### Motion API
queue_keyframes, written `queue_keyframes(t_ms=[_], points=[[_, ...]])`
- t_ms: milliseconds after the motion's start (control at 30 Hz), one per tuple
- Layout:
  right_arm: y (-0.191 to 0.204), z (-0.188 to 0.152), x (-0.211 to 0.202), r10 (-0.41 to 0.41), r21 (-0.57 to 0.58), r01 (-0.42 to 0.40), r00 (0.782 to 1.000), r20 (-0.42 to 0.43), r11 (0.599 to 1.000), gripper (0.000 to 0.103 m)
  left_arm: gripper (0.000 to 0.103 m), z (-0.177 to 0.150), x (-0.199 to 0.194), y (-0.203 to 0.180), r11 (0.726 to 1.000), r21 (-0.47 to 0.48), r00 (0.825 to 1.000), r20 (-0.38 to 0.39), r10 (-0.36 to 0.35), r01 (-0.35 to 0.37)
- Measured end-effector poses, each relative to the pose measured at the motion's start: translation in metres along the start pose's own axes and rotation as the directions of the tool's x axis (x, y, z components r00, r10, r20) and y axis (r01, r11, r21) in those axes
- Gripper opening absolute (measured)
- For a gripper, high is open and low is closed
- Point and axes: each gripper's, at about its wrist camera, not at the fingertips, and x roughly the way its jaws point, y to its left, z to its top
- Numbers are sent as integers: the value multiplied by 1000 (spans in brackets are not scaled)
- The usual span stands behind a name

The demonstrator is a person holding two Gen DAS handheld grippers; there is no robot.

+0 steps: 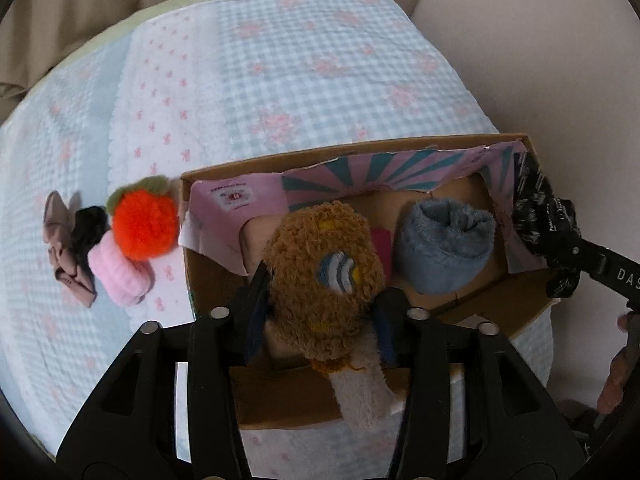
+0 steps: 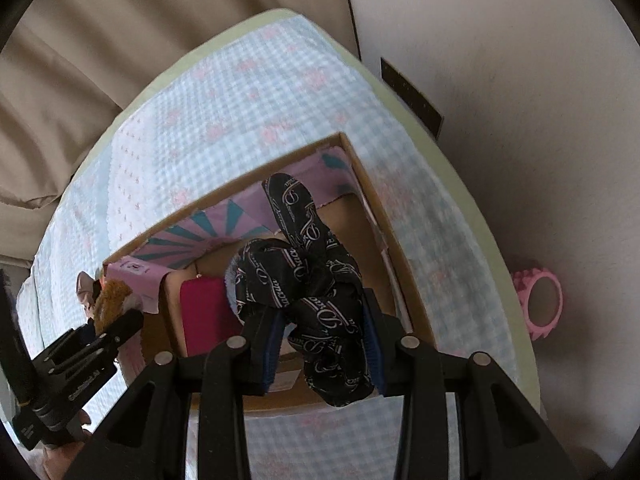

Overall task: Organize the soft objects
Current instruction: 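Drop both items into the box by opening both tools, then withdraw both tools from the box toward the remaining items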

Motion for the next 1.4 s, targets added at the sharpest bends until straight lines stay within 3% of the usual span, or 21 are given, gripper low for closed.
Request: queue_keyframes(t_ms=[33, 67, 100, 167, 500, 833, 1133, 1400], points=[[0, 0, 4, -2, -4, 2, 1000, -9, 1000, 46, 86, 1, 1, -2, 1000, 8, 1000, -3, 9, -9], [2, 2, 7, -3, -7, 3, 1000, -9, 1000, 55, 103, 2, 2, -2, 1000, 11, 1000, -3, 16, -16], [3, 2, 10, 0, -12, 0, 1000, -2, 1000, 75, 103, 2, 0, -3, 1000, 13, 1000, 9, 19, -19], [3, 2, 10, 28, -14, -28, 1000, 10, 1000, 103, 103, 2, -2, -4, 1000, 17, 1000, 3, -5, 5], [10, -1, -4, 72, -43, -70, 996, 46, 997, 103, 103, -4, -18, 5, 1000, -8, 1000, 22, -19, 19], [29, -9, -32, 52, -126, -37, 992, 112, 991, 103, 103, -11, -55, 13, 999, -31, 997, 82, -11, 14], [60, -25, -85, 37, -209, 4, 981, 192, 978, 103, 103, -29, -119, 28, 999, -51, 986, 164, 5, 3], [112, -53, -146, 57, -322, 40, 956, 287, 946, 103, 103, -56, -196, 65, 996, -83, 962, 269, 43, -21]])
